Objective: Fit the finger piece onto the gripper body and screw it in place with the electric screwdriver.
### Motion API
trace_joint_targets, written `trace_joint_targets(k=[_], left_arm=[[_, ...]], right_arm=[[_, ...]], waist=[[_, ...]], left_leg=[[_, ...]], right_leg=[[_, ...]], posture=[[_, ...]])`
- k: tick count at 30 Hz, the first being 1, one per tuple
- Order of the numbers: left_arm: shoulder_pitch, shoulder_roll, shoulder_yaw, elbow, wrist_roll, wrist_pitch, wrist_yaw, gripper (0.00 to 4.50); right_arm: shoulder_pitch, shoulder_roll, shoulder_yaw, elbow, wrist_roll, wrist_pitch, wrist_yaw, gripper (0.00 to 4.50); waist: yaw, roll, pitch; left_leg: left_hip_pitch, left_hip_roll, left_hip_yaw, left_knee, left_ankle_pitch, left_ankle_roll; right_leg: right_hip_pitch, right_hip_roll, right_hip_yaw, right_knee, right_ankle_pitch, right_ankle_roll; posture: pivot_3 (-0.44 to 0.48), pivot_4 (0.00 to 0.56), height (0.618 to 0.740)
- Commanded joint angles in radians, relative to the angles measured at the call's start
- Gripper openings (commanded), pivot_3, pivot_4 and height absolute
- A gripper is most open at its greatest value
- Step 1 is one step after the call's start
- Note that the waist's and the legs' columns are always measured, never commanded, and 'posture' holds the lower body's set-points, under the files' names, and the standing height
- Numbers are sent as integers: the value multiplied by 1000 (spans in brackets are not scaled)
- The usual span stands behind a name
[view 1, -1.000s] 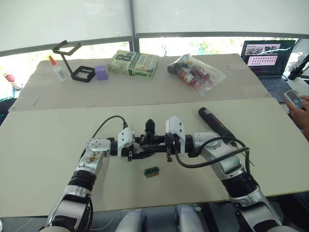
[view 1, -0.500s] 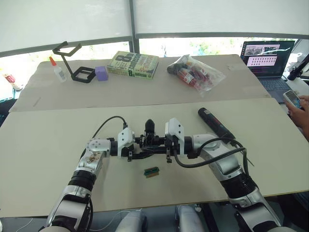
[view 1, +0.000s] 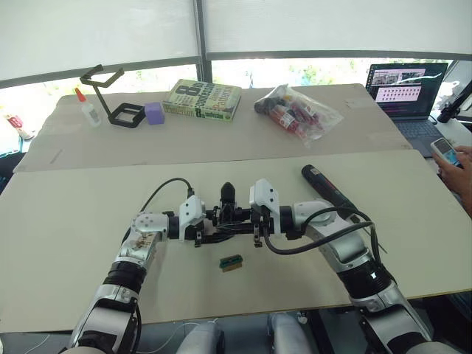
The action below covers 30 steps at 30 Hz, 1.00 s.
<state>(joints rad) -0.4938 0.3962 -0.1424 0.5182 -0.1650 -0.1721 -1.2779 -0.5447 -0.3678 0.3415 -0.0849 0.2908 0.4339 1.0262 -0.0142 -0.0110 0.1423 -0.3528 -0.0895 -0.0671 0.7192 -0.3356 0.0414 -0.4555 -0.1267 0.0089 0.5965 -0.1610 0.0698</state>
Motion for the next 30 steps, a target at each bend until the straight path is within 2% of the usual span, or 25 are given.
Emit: trace_joint_targets(k=[1,9,17,19,28,30], left_arm=[[31,4,-38,-8,14,3,-24,2304],[27,3,-37,0,14,3,-21,2304],[26,1,-34,11,15,-2,-20,2304],[26,1,-33,15,15,-5,-19,2304],[29,-2,-24,38,14,-14,-9,2304],[29,-4,-22,41,12,-15,-4,2304]], right_arm=[[-5,-19,31,30,-28,82,-11,381],[-29,-38,62,58,-66,78,-15,381],[-50,-19,-10,-7,14,92,-12,381],[-57,-18,-20,-44,38,99,-4,1392],[-48,7,-73,-138,83,-27,28,4474],[-40,9,-88,-143,102,-43,36,4474]], waist=[[0,0,-1],[-1,-1,-6],[-1,-1,-7],[0,-1,-7],[0,-1,-7],[0,-1,-7]], left_leg=[[0,0,0,0,0,0],[1,0,0,0,0,0],[1,0,0,0,0,0],[0,0,0,-1,0,0],[0,0,0,-2,0,0],[0,0,0,-2,0,0]], right_leg=[[0,0,0,0,0,0],[0,0,0,0,0,0],[0,0,0,0,0,0],[0,0,0,0,0,0],[-1,0,0,-1,0,0],[-1,0,0,-1,0,0]], posture=[[0,150,740],[0,150,740],[0,150,740],[0,150,740],[0,150,740],[0,150,740]])
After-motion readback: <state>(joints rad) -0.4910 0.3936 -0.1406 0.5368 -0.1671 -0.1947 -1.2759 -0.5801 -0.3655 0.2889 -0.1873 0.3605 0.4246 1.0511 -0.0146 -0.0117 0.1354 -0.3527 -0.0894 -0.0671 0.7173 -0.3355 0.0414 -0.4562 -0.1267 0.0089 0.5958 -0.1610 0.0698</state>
